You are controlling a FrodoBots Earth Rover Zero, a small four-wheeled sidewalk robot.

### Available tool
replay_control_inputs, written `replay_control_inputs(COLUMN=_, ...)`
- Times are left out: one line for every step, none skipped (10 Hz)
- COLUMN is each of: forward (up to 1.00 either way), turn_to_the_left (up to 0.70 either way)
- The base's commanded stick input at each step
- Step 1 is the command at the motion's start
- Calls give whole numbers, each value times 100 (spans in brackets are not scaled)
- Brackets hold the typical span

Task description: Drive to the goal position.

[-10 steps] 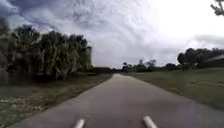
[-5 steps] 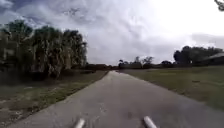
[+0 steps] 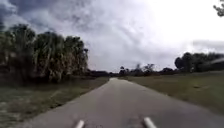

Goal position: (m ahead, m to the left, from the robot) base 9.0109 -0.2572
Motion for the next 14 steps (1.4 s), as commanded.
replay_control_inputs(forward=69, turn_to_the_left=3)
replay_control_inputs(forward=69, turn_to_the_left=3)
replay_control_inputs(forward=69, turn_to_the_left=3)
replay_control_inputs(forward=69, turn_to_the_left=3)
replay_control_inputs(forward=69, turn_to_the_left=3)
replay_control_inputs(forward=69, turn_to_the_left=3)
replay_control_inputs(forward=69, turn_to_the_left=3)
replay_control_inputs(forward=69, turn_to_the_left=3)
replay_control_inputs(forward=69, turn_to_the_left=3)
replay_control_inputs(forward=69, turn_to_the_left=3)
replay_control_inputs(forward=69, turn_to_the_left=3)
replay_control_inputs(forward=69, turn_to_the_left=3)
replay_control_inputs(forward=69, turn_to_the_left=3)
replay_control_inputs(forward=69, turn_to_the_left=3)
